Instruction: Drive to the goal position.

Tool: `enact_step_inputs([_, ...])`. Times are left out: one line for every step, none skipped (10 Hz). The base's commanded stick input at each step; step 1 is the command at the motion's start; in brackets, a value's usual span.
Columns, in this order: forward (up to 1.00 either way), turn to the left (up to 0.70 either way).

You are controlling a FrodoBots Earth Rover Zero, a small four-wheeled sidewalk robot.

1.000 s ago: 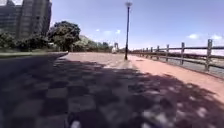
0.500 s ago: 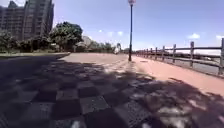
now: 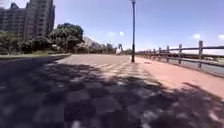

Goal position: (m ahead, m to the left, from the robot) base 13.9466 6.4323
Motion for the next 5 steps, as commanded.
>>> enact_step_inputs([1.0, 0.36])
enact_step_inputs([1.0, 0.11])
enact_step_inputs([1.0, 0.01])
enact_step_inputs([1.0, 0.0])
enact_step_inputs([1.0, 0.0])
